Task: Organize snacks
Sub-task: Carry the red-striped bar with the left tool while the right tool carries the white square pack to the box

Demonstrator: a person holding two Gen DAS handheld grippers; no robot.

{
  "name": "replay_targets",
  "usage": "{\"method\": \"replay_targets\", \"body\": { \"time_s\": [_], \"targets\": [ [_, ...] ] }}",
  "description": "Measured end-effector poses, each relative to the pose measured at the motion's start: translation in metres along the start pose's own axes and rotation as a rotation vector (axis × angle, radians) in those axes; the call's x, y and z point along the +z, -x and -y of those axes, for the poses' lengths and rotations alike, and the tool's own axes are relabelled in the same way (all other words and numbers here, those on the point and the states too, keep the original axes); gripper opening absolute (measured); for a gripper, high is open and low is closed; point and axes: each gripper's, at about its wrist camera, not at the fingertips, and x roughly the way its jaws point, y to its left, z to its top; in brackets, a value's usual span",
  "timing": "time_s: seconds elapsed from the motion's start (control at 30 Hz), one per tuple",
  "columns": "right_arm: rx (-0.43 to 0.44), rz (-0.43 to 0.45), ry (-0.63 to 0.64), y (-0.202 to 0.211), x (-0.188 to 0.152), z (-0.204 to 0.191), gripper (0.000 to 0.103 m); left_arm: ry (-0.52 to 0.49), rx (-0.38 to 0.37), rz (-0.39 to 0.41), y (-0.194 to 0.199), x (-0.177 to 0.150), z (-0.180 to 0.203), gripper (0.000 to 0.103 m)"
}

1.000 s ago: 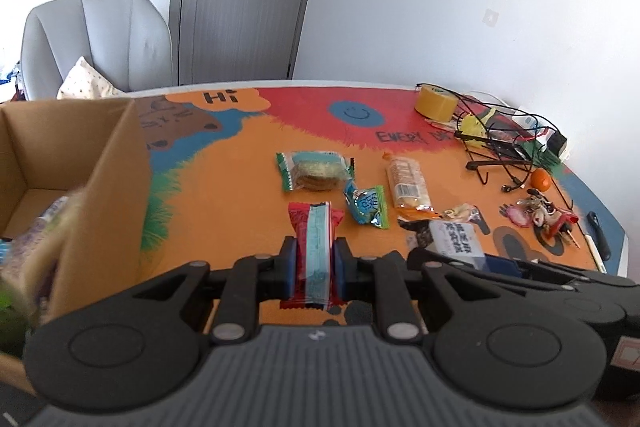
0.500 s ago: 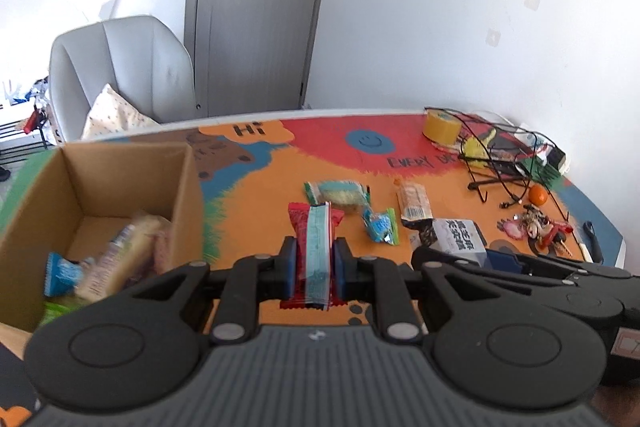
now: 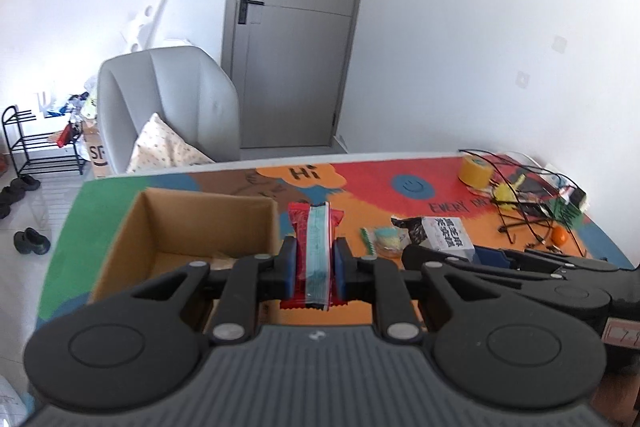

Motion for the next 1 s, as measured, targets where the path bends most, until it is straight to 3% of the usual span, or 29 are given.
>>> {"method": "replay_targets", "body": {
  "time_s": [0.47,0.8,0.87,0.97,1.0],
  "targets": [
    [0.137,-0.019,0.055,-0.037,0.018,-0.041,0.047,0.089,0.107,0.009,-0.009,0.013,-0.074,0.018],
    [0.200,-0.051,0.034,-0.060,0.016,-0.071,0.047,0.115,0.100,-0.016,-0.032,0.019,-0.108,0.018],
    [0.221,-0.063,0.026,-0.064,0.015,-0.074,0.052,0.112,0.099,-0.024,-0.036,0.018,-0.110,0.018],
    [0.203,-0.041,0.024,-0.063,0.015,-0.073,0.076,0.107,0.091,-0.034,-0.042,0.019,-0.111,0.018],
    [0.193,-0.033,0.017,-0.063,0.015,-0.071,0.077,0.107,0.090,-0.036,-0.044,0.019,-0.111,0.018]
  ]
}}
